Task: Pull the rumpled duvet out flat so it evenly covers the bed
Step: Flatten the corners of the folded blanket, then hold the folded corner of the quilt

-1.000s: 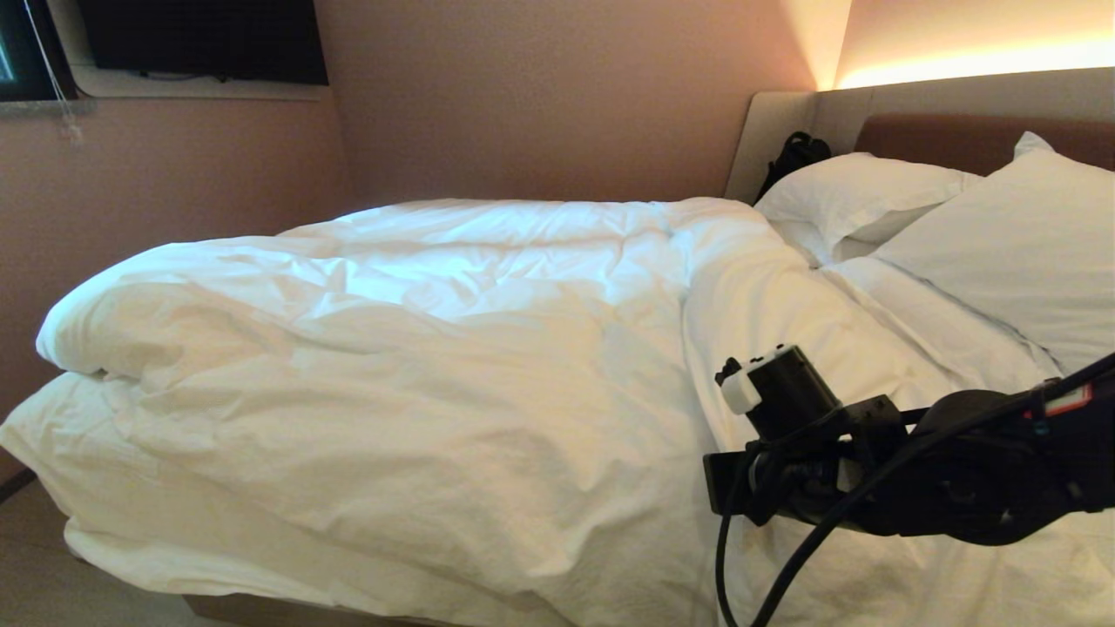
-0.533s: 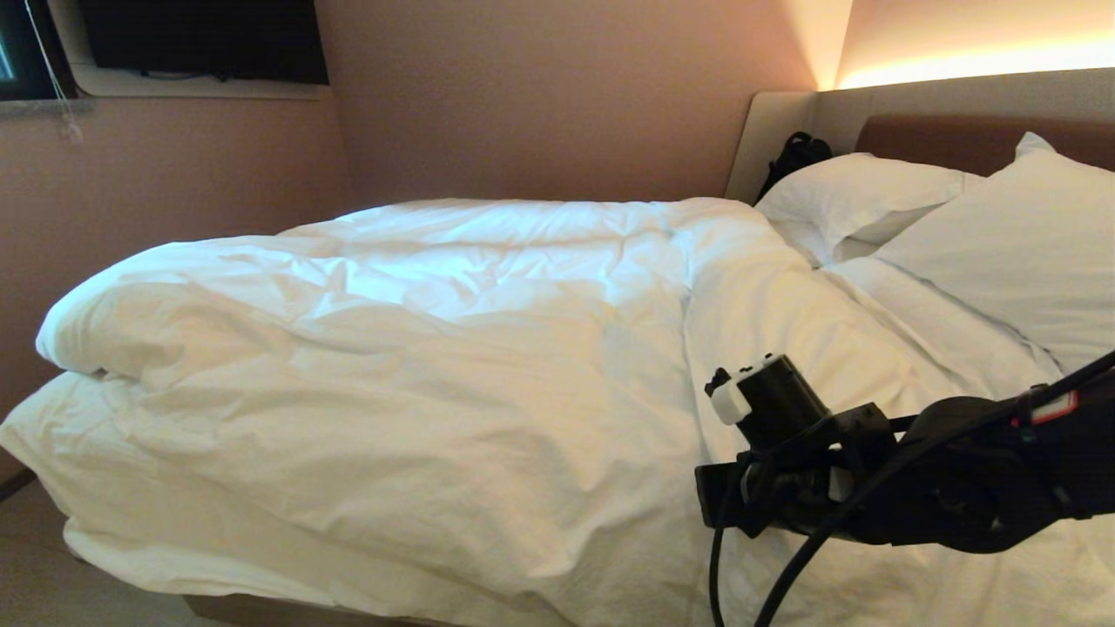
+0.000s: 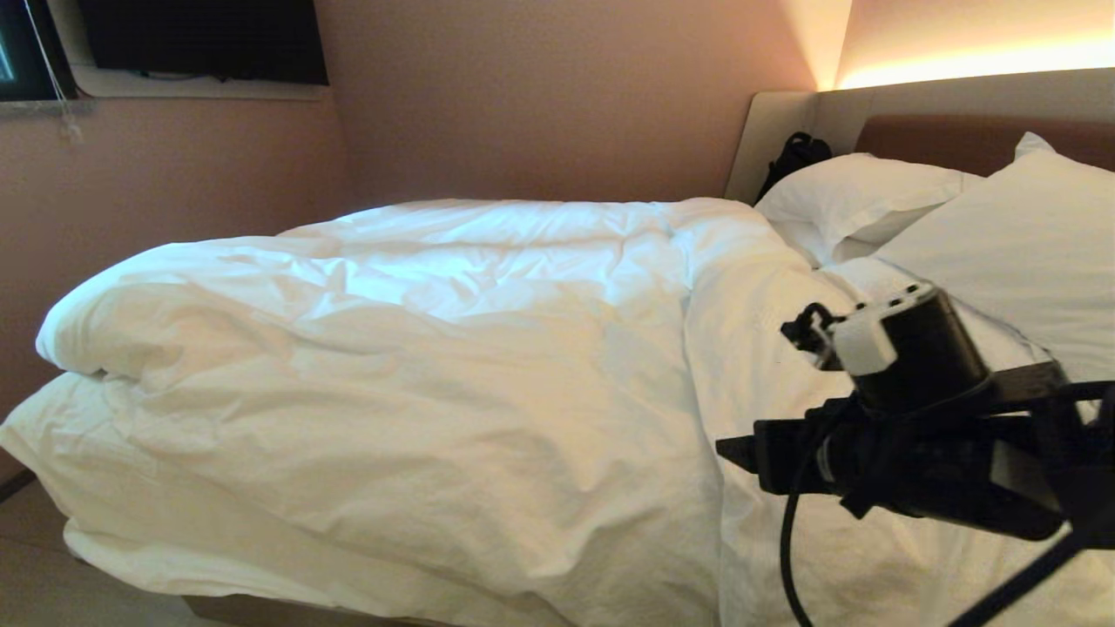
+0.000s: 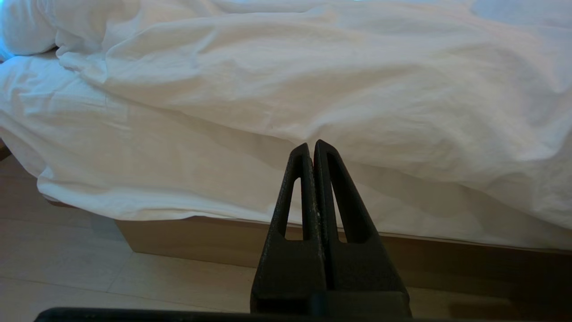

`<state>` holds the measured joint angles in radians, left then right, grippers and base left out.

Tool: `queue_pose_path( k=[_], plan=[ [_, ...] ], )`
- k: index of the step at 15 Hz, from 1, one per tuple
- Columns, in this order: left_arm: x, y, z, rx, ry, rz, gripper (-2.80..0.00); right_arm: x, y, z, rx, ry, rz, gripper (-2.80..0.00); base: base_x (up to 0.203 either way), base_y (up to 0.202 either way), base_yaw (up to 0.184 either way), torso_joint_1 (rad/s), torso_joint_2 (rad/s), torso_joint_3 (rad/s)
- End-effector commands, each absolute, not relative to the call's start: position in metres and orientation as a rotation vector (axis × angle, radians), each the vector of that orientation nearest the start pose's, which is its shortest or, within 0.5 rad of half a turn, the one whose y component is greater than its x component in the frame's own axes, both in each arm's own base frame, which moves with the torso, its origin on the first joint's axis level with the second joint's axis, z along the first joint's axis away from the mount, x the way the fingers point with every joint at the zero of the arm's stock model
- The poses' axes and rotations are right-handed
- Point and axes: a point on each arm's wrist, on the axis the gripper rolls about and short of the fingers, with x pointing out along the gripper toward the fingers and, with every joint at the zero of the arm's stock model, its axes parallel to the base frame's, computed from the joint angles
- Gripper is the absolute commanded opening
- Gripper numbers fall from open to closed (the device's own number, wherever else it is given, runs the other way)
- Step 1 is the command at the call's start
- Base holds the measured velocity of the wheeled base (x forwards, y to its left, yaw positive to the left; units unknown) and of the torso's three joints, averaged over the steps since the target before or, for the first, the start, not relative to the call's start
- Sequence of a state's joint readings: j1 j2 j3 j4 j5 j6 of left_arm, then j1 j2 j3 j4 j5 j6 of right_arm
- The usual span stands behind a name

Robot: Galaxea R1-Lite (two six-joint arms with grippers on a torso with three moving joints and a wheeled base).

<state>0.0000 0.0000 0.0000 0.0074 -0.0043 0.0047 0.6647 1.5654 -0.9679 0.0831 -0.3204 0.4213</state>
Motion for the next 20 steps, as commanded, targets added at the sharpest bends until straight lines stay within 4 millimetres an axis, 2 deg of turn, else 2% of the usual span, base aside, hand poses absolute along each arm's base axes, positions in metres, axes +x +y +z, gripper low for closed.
queue_pose_path(
  k=[1, 3, 7, 9, 12, 16, 20],
  plan=[
    [-0.023, 0.000, 0.075, 0.005, 0.008, -0.005, -2.80, 0.184, 0.136, 0.235, 0.142, 0.556, 0.220, 0.00, 0.000, 0.000, 0.000, 0.000, 0.00, 0.000],
    [-0.023, 0.000, 0.075, 0.005, 0.008, -0.005, -2.80, 0.155, 0.112, 0.258, 0.184, 0.481, 0.228, -2.80, 0.000, 0.000, 0.000, 0.000, 0.00, 0.000],
    [-0.023, 0.000, 0.075, 0.005, 0.008, -0.005, -2.80, 0.100, 0.059, 0.266, 0.236, 0.366, 0.155, -2.80, 0.000, 0.000, 0.000, 0.000, 0.00, 0.000],
    [-0.023, 0.000, 0.075, 0.005, 0.008, -0.005, -2.80, 0.077, 0.033, 0.263, 0.254, 0.309, 0.057, -2.80, 0.000, 0.000, 0.000, 0.000, 0.00, 0.000],
    [-0.023, 0.000, 0.075, 0.005, 0.008, -0.005, -2.80, 0.043, 0.008, 0.251, 0.223, 0.232, -0.051, -2.80, 0.000, 0.000, 0.000, 0.000, 0.00, 0.000],
    [-0.023, 0.000, 0.075, 0.005, 0.008, -0.005, -2.80, 0.011, -0.007, 0.242, 0.174, 0.125, -0.228, -2.80, 0.000, 0.000, 0.000, 0.000, 0.00, 0.000],
    [-0.023, 0.000, 0.075, 0.005, 0.008, -0.005, -2.80, -0.028, -0.010, 0.236, 0.175, -0.020, -0.363, -2.80, 0.000, 0.000, 0.000, 0.000, 0.00, 0.000]
  ],
)
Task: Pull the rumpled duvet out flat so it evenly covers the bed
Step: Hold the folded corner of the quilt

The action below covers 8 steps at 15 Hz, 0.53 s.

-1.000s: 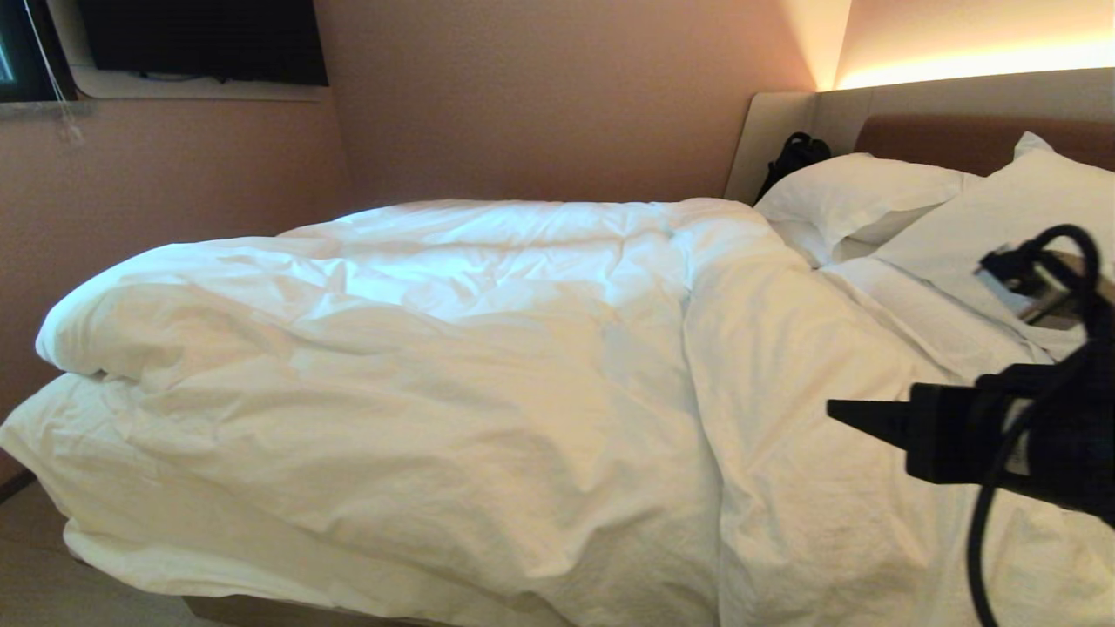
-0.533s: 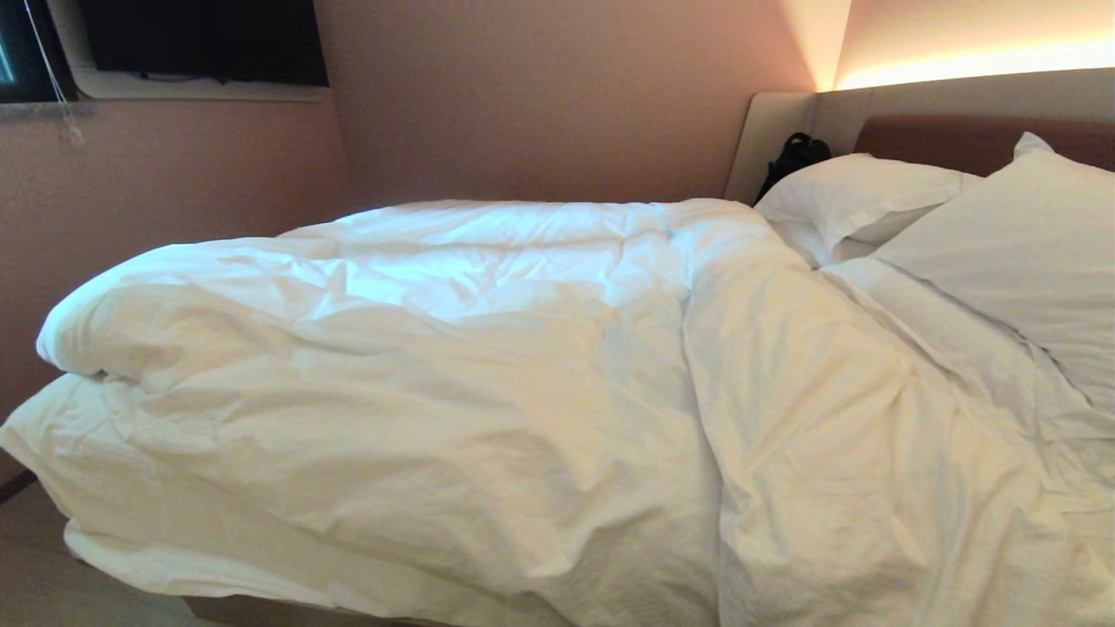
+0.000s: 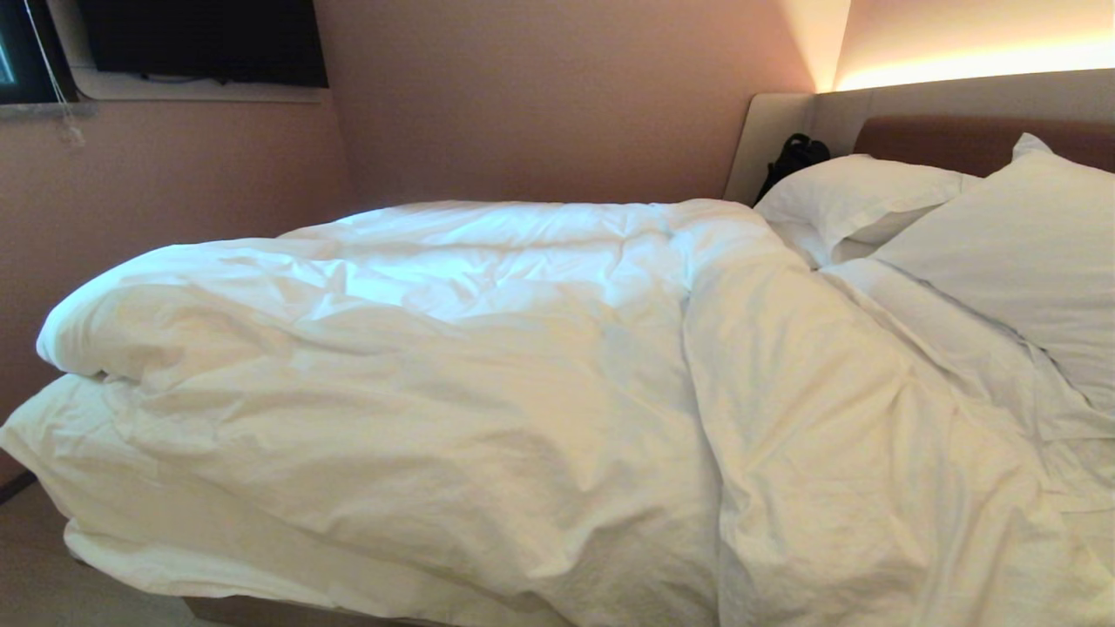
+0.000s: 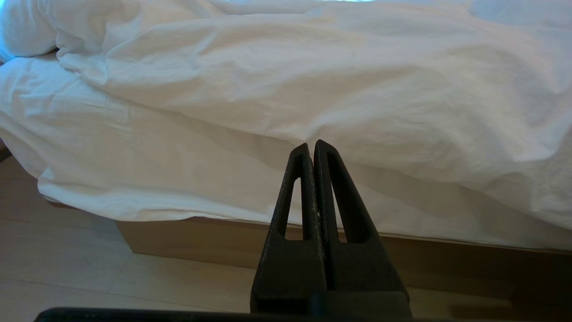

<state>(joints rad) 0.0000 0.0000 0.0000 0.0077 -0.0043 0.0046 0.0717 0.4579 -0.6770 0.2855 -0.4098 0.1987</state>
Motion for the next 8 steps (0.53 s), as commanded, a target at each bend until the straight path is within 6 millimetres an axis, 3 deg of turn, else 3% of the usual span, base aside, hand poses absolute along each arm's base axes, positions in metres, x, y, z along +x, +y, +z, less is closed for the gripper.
queue_pose_path(
  k=[1, 5, 8],
  plan=[
    [-0.023, 0.000, 0.075, 0.005, 0.008, -0.005, -2.80, -0.038, -0.010, 0.230, 0.173, -0.054, -0.374, -2.80, 0.000, 0.000, 0.000, 0.000, 0.00, 0.000],
    [-0.023, 0.000, 0.075, 0.005, 0.008, -0.005, -2.80, -0.072, -0.009, 0.195, 0.106, -0.168, -0.344, -2.80, 0.000, 0.000, 0.000, 0.000, 0.00, 0.000],
    [-0.023, 0.000, 0.075, 0.005, 0.008, -0.005, -2.80, -0.070, -0.008, 0.156, 0.066, -0.140, -0.304, -2.80, 0.000, 0.000, 0.000, 0.000, 0.00, 0.000]
  ],
)
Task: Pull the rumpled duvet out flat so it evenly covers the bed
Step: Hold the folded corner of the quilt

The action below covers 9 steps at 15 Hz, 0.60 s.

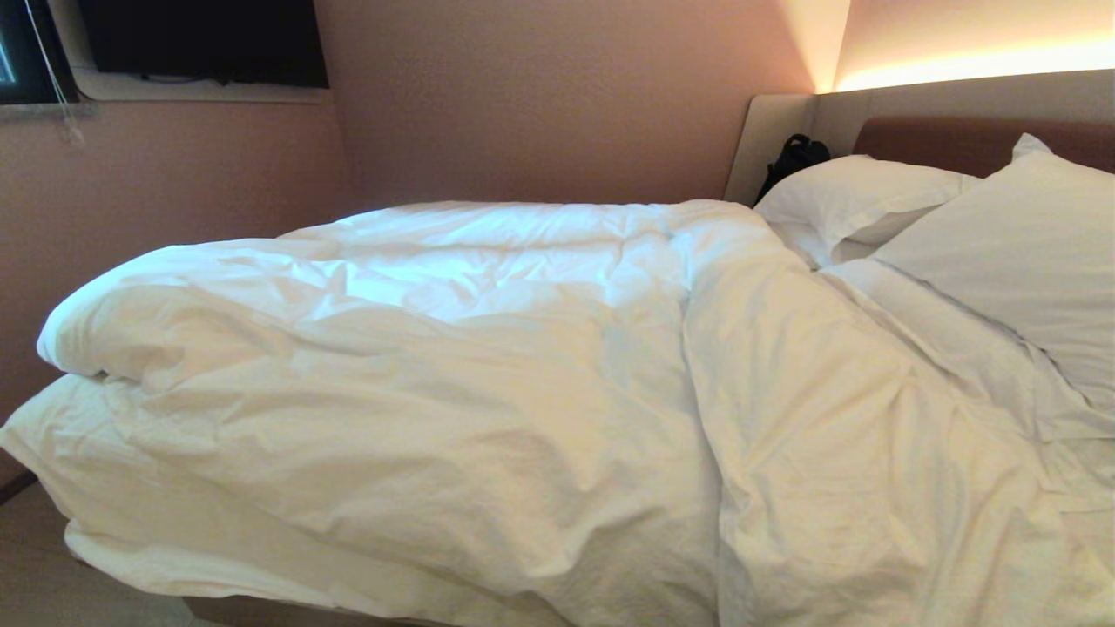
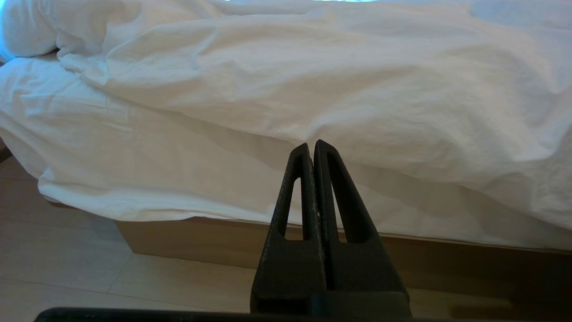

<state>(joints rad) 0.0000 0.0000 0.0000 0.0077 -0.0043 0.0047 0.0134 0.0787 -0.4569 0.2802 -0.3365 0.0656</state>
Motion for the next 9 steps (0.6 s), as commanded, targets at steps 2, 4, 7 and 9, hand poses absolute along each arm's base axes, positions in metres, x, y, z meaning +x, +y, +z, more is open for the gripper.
queue_pose_path(
  k=[2, 4, 7, 9],
  plan=[
    [-0.023, 0.000, 0.075, 0.005, 0.008, -0.005, -2.80, -0.063, -0.006, 0.146, 0.035, -0.123, -0.235, -2.80, 0.000, 0.000, 0.000, 0.000, 0.00, 0.000],
    [-0.023, 0.000, 0.075, 0.005, 0.008, -0.005, -2.80, -0.056, -0.004, 0.140, 0.025, -0.142, -0.132, -2.80, 0.000, 0.000, 0.000, 0.000, 0.00, 0.000],
    [-0.023, 0.000, 0.075, 0.005, 0.008, -0.005, -2.80, -0.045, 0.000, 0.125, -0.025, -0.106, 0.026, -2.80, 0.000, 0.000, 0.000, 0.000, 0.00, 0.000],
    [-0.023, 0.000, 0.075, 0.005, 0.008, -0.005, -2.80, -0.041, 0.000, 0.115, -0.051, -0.069, 0.036, -2.80, 0.000, 0.000, 0.000, 0.000, 0.00, 0.000]
  ],
)
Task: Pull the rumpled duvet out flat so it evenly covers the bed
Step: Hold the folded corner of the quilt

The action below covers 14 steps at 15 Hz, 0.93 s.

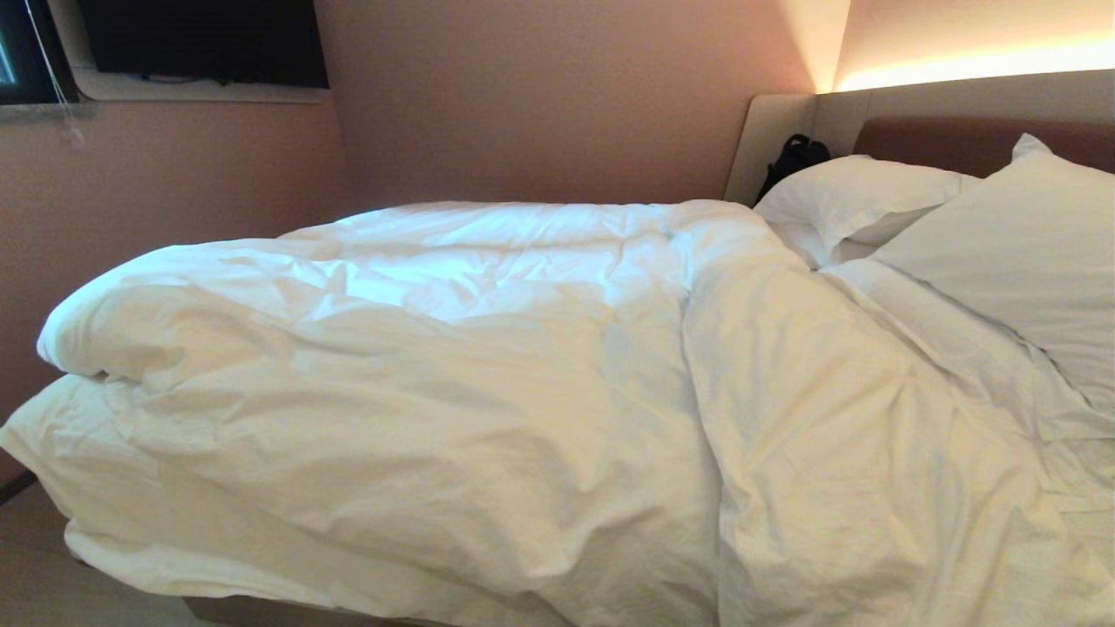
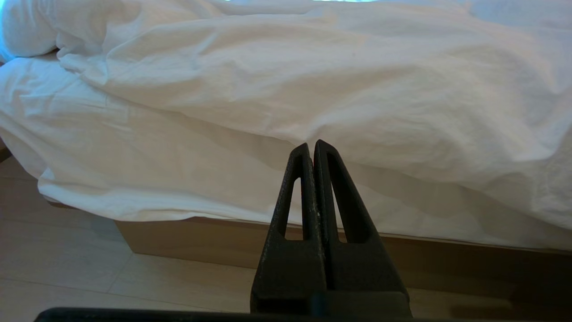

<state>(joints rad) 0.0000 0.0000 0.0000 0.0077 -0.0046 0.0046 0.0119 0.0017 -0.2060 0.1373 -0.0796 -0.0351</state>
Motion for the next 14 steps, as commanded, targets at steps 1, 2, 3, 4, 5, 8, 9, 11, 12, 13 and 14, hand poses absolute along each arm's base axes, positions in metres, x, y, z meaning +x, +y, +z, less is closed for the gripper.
queue_pose_path(
  k=[1, 2, 3, 4, 5, 8, 9, 11, 12, 13, 14],
  plan=[
    [-0.023, 0.000, 0.075, 0.005, 0.008, -0.005, -2.80, -0.037, 0.000, 0.106, -0.058, -0.035, 0.036, -2.80, 0.000, 0.000, 0.000, 0.000, 0.00, 0.000],
    [-0.023, 0.000, 0.075, 0.005, 0.008, -0.005, -2.80, -0.034, 0.000, 0.099, -0.061, -0.011, 0.037, -2.80, 0.000, 0.000, 0.000, 0.000, 0.00, 0.000],
    [-0.023, 0.000, 0.075, 0.005, 0.008, -0.005, -2.80, -0.033, 0.000, 0.096, -0.063, -0.006, 0.038, -2.80, 0.000, 0.000, 0.000, 0.000, 0.00, 0.000],
    [-0.023, 0.000, 0.075, 0.005, 0.008, -0.005, -2.80, -0.030, 0.000, 0.091, -0.065, 0.001, 0.038, -2.80, 0.000, 0.000, 0.000, 0.000, 0.00, 0.000],
    [-0.023, 0.000, 0.075, 0.005, 0.008, -0.005, -2.80, -0.030, 0.000, 0.091, -0.066, -0.001, 0.038, -2.80, 0.000, 0.000, 0.000, 0.000, 0.00, 0.000],
    [-0.023, 0.000, 0.075, 0.005, 0.009, -0.005, -2.80, -0.026, 0.000, 0.077, -0.061, 0.039, 0.033, -2.80, 0.000, 0.000, 0.000, 0.000, 0.00, 0.000],
    [-0.023, 0.000, 0.075, 0.005, 0.009, -0.005, -2.80, -0.025, 0.000, 0.077, -0.055, 0.038, 0.031, -2.80, 0.000, 0.000, 0.000, 0.000, 0.00, 0.000],
    [-0.023, 0.000, 0.075, 0.013, 0.007, -0.006, -2.80, -0.025, 0.000, 0.077, -0.037, 0.038, 0.030, -2.80, 0.000, 0.000, 0.000, 0.000, 0.00, 0.000],
    [-0.023, 0.000, 0.075, 0.014, 0.008, -0.005, -2.80, -0.025, 0.000, 0.077, -0.022, 0.037, 0.026, -2.80, 0.000, 0.000, 0.000, 0.000, 0.00, 0.000],
    [-0.023, 0.000, 0.075, 0.012, 0.008, -0.005, -2.80, -0.025, 0.000, 0.077, -0.018, 0.038, 0.022, -2.80, 0.000, 0.000, 0.000, 0.000, 0.00, 0.000],
    [-0.023, 0.000, 0.075, 0.009, 0.009, -0.005, -2.80, -0.025, 0.000, 0.077, -0.018, 0.038, 0.022, -2.80, 0.000, 0.000, 0.000, 0.000, 0.00, 0.000]
  ],
)
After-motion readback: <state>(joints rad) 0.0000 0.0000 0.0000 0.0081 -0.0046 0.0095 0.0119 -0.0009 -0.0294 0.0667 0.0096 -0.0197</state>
